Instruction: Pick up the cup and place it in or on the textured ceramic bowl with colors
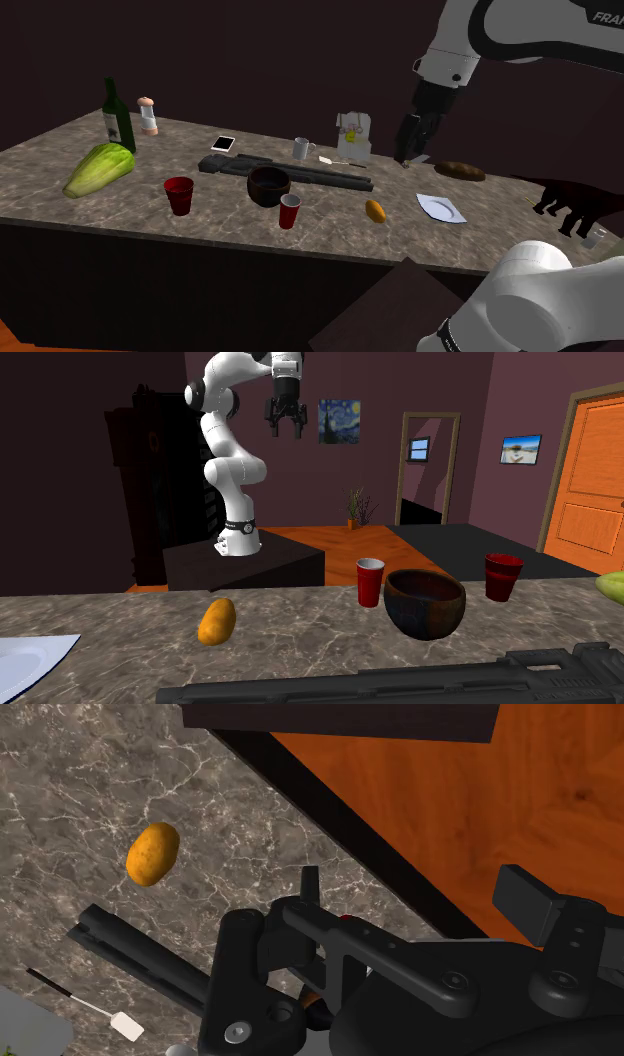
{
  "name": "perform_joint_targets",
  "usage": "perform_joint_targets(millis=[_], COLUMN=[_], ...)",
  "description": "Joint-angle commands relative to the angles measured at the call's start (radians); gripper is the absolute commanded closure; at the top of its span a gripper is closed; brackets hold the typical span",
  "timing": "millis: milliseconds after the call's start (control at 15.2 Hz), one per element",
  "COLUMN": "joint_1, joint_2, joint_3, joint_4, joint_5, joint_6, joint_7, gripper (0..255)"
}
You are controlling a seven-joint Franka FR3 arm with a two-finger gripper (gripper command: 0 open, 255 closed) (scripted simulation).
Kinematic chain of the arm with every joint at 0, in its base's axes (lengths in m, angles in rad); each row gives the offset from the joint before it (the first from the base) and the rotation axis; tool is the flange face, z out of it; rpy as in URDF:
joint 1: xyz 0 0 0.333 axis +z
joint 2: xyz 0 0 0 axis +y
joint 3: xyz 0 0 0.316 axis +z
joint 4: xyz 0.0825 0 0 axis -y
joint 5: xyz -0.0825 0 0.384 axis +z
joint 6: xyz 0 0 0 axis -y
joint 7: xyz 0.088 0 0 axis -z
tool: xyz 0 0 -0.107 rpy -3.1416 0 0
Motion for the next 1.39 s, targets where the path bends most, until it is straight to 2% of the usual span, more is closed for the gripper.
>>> perform_joint_targets(millis=[0, 660, 1320], joint_1=[0.000, 0.015, 0.020], joint_2=[0.000, 0.249, 0.592], joint_3=[0.000, 0.028, 0.058], joint_4=[0.000, -0.080, -0.018], joint_5=[0.000, -0.016, -0.062], joint_6=[0.000, 0.339, 0.628], joint_7=[0.000, -0.015, -0.008], gripper=[0, 0, 0])
